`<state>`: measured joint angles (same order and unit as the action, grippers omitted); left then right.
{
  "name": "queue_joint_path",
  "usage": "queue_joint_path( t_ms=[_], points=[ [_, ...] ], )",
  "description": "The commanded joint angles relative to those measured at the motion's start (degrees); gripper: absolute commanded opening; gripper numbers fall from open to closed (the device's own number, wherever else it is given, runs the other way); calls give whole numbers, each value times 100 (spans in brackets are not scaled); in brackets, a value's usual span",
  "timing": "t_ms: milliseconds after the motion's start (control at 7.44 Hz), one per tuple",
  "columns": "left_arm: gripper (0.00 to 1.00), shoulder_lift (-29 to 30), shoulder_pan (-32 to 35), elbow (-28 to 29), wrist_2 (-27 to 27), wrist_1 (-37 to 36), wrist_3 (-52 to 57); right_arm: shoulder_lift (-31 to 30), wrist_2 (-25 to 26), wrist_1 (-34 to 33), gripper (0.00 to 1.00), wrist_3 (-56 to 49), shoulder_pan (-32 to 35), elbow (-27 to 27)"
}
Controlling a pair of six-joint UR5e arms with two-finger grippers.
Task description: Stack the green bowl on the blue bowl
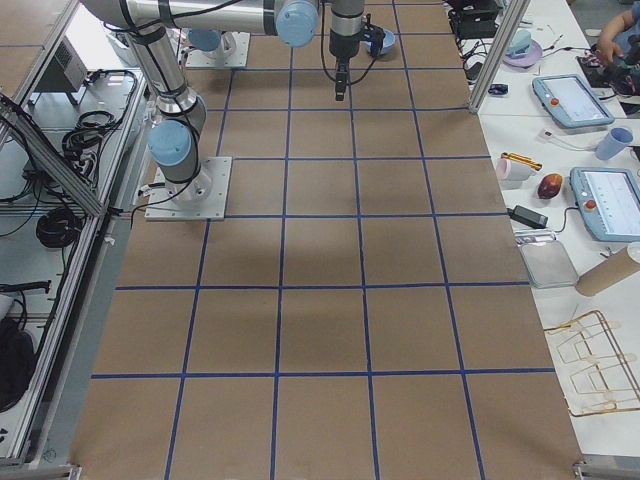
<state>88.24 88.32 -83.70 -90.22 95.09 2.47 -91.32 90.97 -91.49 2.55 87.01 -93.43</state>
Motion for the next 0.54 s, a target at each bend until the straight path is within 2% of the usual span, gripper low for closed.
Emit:
queue_joint_path(
  t_ms=[0, 403],
  points=[
    [100, -17, -8, 3, -4, 0, -1, 0, 0, 0, 100, 0, 0, 0],
    [100, -26, 1, -24, -4, 0, -9, 0, 0, 0, 100, 0, 0, 0]
  ],
)
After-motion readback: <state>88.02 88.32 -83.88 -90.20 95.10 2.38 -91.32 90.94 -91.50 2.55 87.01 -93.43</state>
